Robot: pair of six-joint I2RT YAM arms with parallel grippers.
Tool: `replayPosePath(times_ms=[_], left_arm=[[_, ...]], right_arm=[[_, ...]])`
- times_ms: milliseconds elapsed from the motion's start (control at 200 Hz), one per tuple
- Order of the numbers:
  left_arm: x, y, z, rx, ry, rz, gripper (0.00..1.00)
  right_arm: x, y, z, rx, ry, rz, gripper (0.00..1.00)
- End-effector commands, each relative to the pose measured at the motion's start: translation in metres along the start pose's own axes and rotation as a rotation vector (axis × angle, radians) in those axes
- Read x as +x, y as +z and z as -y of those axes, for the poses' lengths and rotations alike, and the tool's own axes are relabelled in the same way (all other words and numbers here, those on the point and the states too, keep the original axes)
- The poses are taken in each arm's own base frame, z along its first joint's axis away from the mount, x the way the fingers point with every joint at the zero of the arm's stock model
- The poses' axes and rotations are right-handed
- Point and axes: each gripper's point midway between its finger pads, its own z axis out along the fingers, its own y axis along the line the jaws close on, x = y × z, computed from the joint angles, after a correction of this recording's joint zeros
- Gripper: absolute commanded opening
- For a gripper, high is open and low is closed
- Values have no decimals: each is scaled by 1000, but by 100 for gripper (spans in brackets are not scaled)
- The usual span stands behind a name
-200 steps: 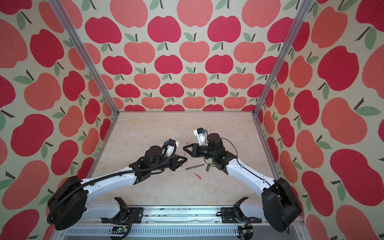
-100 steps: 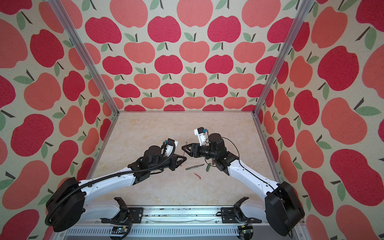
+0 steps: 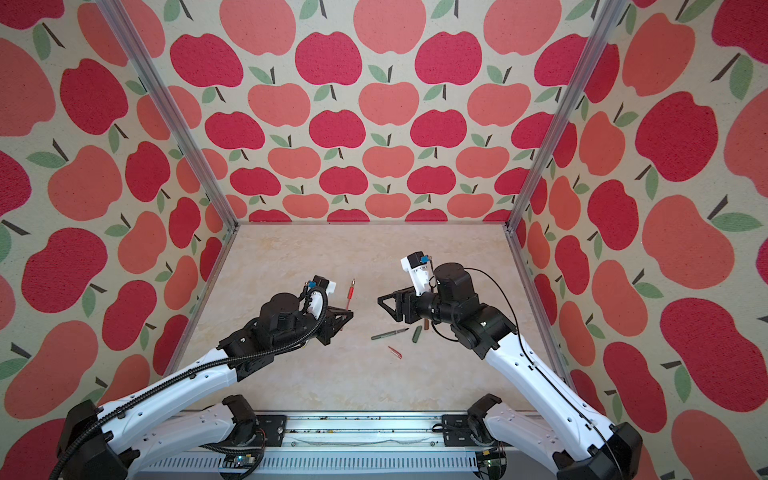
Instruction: Insert the pens into the pen caps
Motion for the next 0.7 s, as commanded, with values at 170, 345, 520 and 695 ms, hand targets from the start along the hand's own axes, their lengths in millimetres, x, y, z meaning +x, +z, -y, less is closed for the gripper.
replayPosePath(times_ms=[170,345,520,695], left_arm=[[-9,-39,-9,-97,68,31,0],[1,-41,-9,-84,13,15,0],[9,-44,-11,-80,-28,30,0],[15,-41,-13,-75,-48,28,0]], right_arm=[[122,-3,61,330,24,-458,62],[150,22,78,399,-28,-580,61],[167,53,94,454,-75,-657,60],[164,79,108,492,-114,-669,57]])
